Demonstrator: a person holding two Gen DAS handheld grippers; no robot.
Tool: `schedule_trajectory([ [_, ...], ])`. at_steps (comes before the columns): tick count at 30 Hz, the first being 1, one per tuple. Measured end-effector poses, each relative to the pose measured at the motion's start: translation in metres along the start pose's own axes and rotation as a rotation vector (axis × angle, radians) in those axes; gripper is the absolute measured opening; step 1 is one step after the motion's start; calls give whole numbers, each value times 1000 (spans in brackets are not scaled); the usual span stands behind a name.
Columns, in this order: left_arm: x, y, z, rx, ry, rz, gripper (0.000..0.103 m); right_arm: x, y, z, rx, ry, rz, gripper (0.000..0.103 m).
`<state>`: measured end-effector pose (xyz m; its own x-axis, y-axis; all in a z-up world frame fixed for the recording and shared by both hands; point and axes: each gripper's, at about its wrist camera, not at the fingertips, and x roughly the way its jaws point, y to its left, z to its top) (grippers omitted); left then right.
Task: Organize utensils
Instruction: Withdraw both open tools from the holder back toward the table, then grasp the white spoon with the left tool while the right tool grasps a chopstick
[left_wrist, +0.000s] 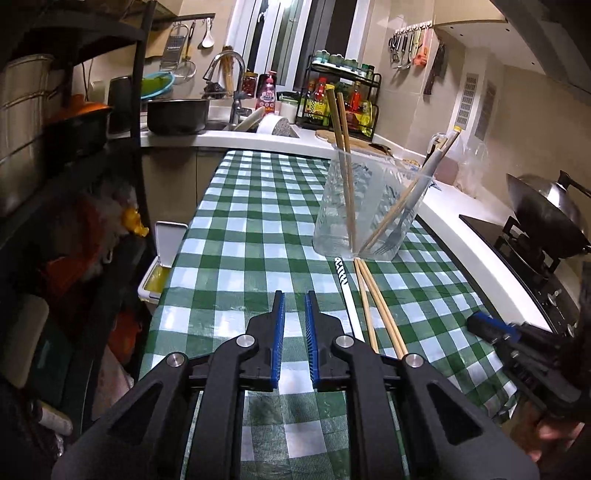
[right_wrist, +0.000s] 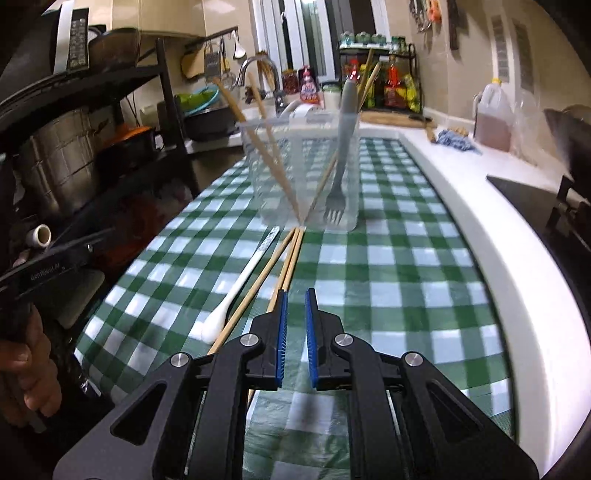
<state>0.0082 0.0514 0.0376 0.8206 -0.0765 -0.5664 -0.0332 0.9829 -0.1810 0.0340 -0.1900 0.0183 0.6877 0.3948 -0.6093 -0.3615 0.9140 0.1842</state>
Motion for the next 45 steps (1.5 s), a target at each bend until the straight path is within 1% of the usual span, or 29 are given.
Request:
schedule_trajectory([
  [3, -2, -4, -2, 12, 0, -9, 11, 14, 8, -9, -6, 65, 33, 11],
  [7, 0, -8, -5, 22, 11, -14, 11, 31, 11, -21, 7, 153, 53, 11],
  [12, 3, -12, -10, 36, 27, -22, 11, 43, 16, -32, 6, 216, 71, 12],
  [13, 4, -12, -10, 38, 30, -22, 11, 44, 17, -33, 0, 221, 72, 15],
  [20, 13, -12, -15, 26, 60, -35, 11, 43, 20, -33, -38, 226, 42, 15],
  [23, 21, -13, -19, 11, 91, -59, 11, 42, 28, -34, -102, 225, 4, 15],
  [25, 26, -15, -21, 8, 107, -76, 11, 41, 30, -34, -116, 229, -4, 15],
  [26, 28, -17, -23, 8, 112, -83, 11, 42, 29, -35, -110, 247, 1, 16],
  [29, 33, -23, -26, 19, 123, -97, 11, 41, 29, -35, -114, 253, 0, 16],
  [30, 35, -24, -27, 22, 126, -101, 11, 41, 29, -35, -115, 254, -1, 14],
  [31, 38, -27, -29, 27, 134, -109, 11, 41, 28, -35, -112, 255, -4, 9],
  [33, 43, -33, -33, 36, 148, -120, 11, 41, 26, -34, -106, 257, -18, 7],
  [35, 49, -40, -38, 48, 164, -125, 11, 40, 20, -33, -85, 260, -50, 6],
  [40, 62, -54, -46, 72, 179, -112, 12, 39, 0, -28, -28, 262, -100, 6],
  [45, 68, -62, -51, 92, 181, -77, 15, 41, -5, -28, -17, 275, -107, 6],
])
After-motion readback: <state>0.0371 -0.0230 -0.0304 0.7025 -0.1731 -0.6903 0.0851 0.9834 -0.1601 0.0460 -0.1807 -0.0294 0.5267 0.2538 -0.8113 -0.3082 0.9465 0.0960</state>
